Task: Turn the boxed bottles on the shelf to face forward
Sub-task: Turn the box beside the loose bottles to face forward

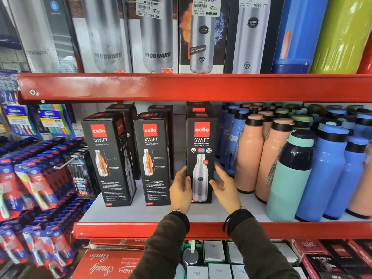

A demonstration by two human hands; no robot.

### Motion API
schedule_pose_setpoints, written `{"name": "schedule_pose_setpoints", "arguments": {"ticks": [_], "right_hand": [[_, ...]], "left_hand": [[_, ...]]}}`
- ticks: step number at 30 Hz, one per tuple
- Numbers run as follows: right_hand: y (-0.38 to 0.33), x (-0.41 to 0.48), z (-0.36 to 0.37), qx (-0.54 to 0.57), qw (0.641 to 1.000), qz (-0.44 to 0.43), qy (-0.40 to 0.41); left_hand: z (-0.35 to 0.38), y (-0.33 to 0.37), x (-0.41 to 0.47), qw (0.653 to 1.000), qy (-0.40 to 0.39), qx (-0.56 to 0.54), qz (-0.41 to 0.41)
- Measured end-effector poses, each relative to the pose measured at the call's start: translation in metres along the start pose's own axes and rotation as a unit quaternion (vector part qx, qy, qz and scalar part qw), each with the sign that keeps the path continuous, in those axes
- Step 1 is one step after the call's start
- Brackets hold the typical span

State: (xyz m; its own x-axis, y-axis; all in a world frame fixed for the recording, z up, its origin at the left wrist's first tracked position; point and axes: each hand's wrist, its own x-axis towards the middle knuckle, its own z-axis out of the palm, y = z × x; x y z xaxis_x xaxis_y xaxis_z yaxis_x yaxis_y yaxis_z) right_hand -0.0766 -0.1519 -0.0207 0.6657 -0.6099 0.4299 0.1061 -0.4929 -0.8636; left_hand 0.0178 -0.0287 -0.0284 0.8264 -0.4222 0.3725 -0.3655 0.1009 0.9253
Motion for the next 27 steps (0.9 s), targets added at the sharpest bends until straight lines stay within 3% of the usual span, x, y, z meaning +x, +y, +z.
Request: {"name": "schedule_pose_setpoints", "arguments": {"ticks": [9, 18, 27], "right_hand": [[-0.001, -0.003, 0.003, 0.013, 0.999, -0.005, 0.038], [-0.014, -0.026, 0.003, 0.018, 0.986, -0.015, 0.164], [-0.051, -0.045, 0.052, 0.036, 0.992, -0.066, 0.099]], "left_hand": [[0.003, -0.002, -0.001, 1.000, 0.004, 0.005, -0.009], [-0.007, 0.015, -0.021, 0.998, 0.046, -0.034, -0.009], [-0.054, 0.025, -0.036, 0.990, 0.114, -0.035, 0.073]]}}
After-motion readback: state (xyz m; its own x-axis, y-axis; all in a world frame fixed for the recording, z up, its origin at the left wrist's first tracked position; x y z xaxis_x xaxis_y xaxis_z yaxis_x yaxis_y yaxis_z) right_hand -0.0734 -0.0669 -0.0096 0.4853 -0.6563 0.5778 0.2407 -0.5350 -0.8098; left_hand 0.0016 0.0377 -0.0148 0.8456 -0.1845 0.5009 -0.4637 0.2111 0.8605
